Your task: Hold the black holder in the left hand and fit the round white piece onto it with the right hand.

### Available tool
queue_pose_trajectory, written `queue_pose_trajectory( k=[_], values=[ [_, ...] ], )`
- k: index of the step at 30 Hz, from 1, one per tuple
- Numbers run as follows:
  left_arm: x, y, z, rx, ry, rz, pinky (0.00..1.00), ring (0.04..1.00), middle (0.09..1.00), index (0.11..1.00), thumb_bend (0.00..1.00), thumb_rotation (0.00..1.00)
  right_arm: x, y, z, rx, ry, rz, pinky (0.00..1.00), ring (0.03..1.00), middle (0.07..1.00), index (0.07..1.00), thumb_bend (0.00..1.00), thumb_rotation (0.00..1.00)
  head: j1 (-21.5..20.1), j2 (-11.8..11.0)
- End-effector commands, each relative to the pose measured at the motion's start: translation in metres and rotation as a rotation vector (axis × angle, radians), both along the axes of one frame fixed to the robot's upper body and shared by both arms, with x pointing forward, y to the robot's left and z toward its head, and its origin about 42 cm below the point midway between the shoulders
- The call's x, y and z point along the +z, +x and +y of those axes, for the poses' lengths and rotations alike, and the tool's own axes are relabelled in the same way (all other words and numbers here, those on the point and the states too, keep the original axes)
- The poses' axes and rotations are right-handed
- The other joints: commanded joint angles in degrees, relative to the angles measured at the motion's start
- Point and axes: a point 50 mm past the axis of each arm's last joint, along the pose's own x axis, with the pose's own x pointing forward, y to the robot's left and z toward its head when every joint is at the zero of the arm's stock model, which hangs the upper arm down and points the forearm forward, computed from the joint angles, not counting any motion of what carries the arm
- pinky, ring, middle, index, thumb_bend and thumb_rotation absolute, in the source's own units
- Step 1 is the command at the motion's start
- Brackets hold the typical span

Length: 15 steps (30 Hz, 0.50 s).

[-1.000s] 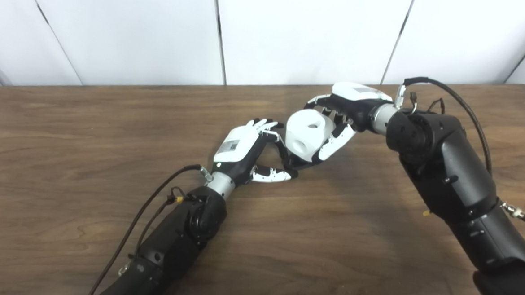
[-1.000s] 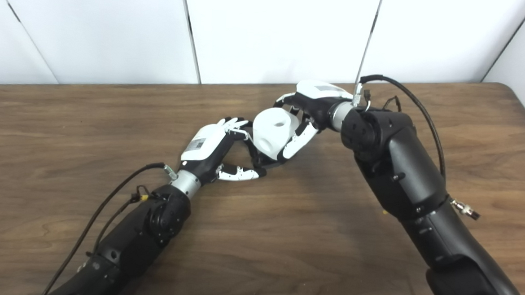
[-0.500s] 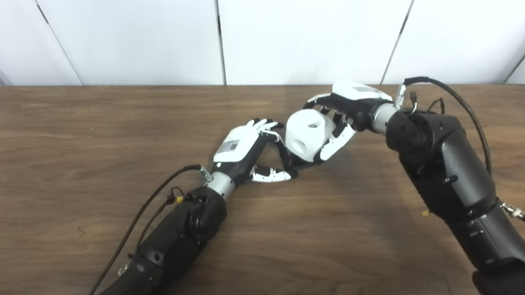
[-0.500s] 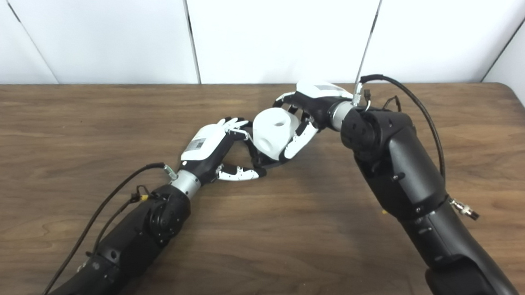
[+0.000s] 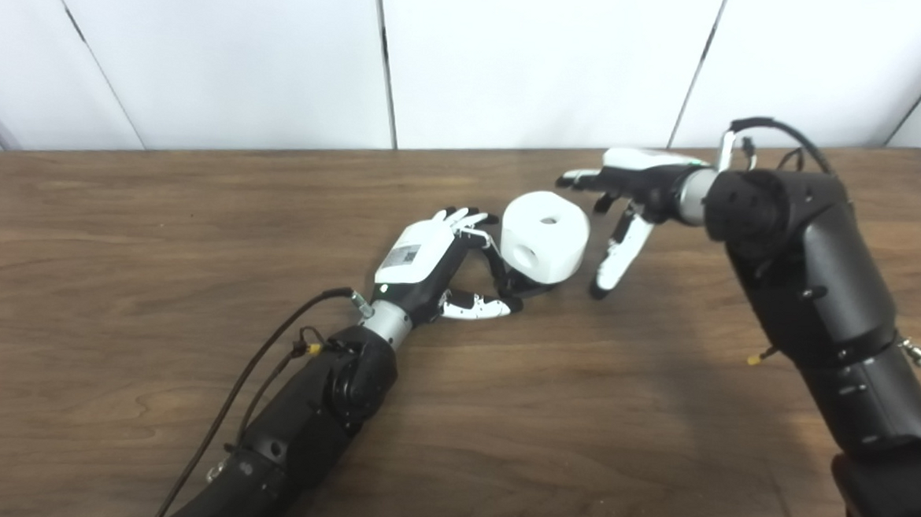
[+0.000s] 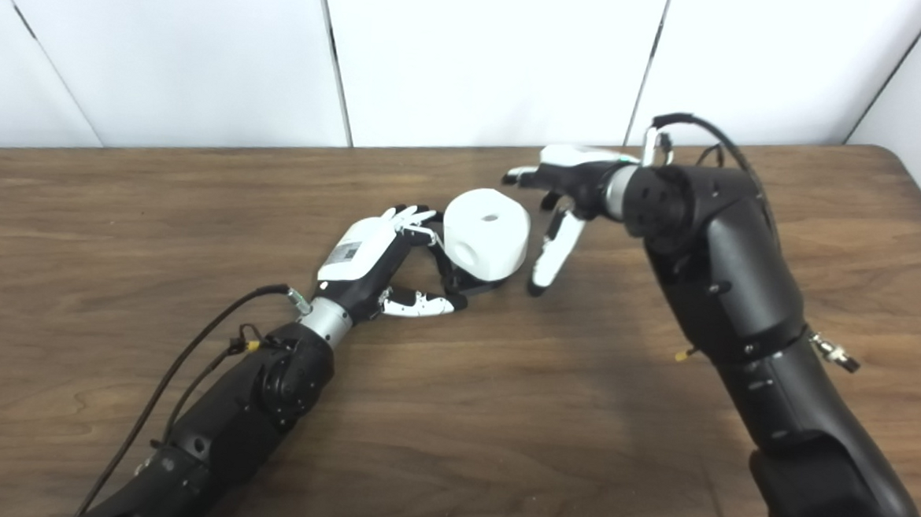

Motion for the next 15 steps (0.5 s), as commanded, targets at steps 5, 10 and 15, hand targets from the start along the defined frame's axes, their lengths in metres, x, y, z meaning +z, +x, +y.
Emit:
queue_pose_trajectory(
  k=[5,10,15],
  values=[
    [-0.025,-0.01,0.004,-0.03,0.09,0.088,1.0,0.948,0.886,0.477,0.52,0.08,0.035,0.004,-0.019,-0.005,-0.063,-0.076,0.64,0.854,0.959,0.98,0.93,0.1,-0.12,-0.06],
    [-0.026,-0.01,0.006,-0.031,0.073,0.091,1.0,0.946,0.884,0.477,0.52,0.08,0.035,0.002,-0.031,-0.033,-0.048,-0.099,0.65,0.852,0.952,0.973,0.9,0.05,-0.13,-0.5],
    [-0.025,-0.009,0.014,-0.018,0.079,0.09,1.0,0.943,0.881,0.489,0.52,0.08,0.029,-0.009,-0.046,-0.101,0.136,-0.232,0.6,0.745,0.842,0.862,0.82,0.0,-0.61,-1.0]
  ],
)
